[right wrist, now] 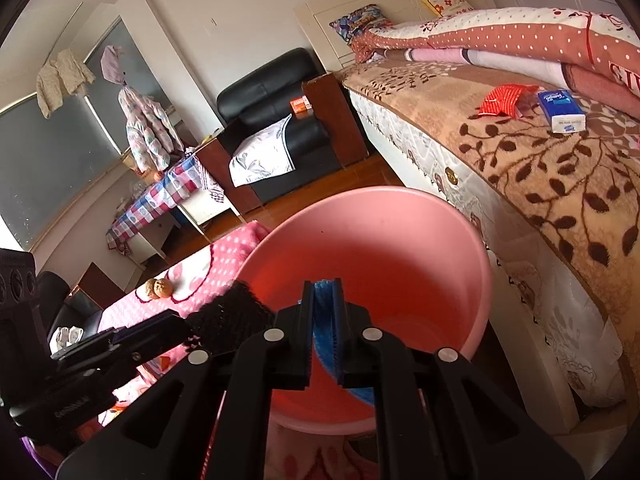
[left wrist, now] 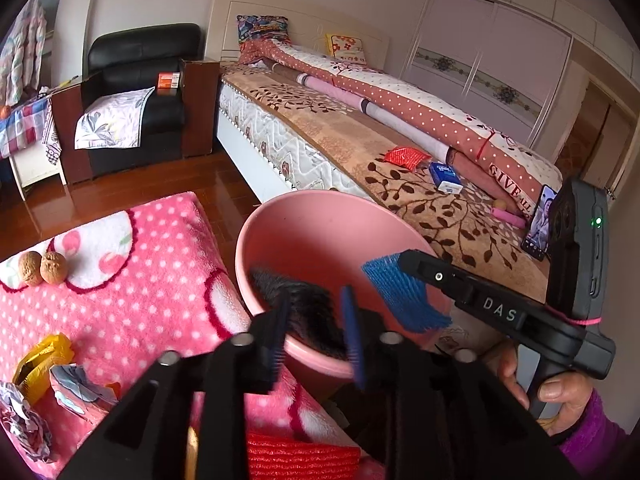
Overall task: Collect trash
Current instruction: 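Carry the scarf and brush over the pink basin and open both tools, then return the right tool to the table and grasp the yellow foam net, then grasp the clear plastic bag with the left tool while the right tool holds the yellow net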
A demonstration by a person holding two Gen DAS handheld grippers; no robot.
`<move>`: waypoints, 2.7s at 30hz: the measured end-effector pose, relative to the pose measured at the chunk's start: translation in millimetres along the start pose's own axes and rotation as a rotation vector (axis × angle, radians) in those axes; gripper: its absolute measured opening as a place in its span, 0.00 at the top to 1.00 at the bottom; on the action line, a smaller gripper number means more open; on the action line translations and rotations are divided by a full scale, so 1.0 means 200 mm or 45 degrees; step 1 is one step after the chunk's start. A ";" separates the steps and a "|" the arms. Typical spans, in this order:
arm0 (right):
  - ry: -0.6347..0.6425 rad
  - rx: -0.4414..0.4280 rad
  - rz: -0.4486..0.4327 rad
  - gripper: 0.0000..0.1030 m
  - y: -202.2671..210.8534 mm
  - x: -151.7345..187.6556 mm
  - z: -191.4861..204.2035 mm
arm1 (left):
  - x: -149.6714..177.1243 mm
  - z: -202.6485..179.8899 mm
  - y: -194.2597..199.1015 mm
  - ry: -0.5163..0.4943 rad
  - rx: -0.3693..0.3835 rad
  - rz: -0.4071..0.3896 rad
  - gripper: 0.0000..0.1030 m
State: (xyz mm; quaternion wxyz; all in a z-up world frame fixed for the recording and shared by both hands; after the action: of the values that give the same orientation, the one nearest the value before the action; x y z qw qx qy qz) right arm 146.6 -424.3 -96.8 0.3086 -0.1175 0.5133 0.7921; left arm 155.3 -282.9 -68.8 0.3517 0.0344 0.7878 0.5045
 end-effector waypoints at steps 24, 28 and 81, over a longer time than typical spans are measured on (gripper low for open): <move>0.098 0.070 -0.068 0.68 0.15 0.01 0.16 | 0.11 0.33 0.58 0.178 -0.071 -0.232 0.64; 0.175 0.083 -0.082 0.68 0.17 0.07 0.26 | 0.17 0.40 0.69 0.192 -0.121 -0.271 0.62; 0.600 -0.294 0.174 0.92 0.23 0.62 1.01 | 0.75 0.74 0.58 0.270 -0.200 -0.031 0.58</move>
State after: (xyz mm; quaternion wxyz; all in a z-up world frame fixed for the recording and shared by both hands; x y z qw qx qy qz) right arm 47.9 -212.6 -34.8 0.1108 -0.2981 0.4842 0.8151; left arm 95.0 -51.4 -87.8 0.2742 -0.0565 0.7791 0.5609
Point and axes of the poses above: each gripper's, at about its wrist camera, not at the fingertips, and y roughly against the way its jaws point, z to its left, x to its underside, the point moved 10 cm from there along -y, roughly the way its jaws point, and after that the axes turned 15 degrees about z, right-handed, at the moved point
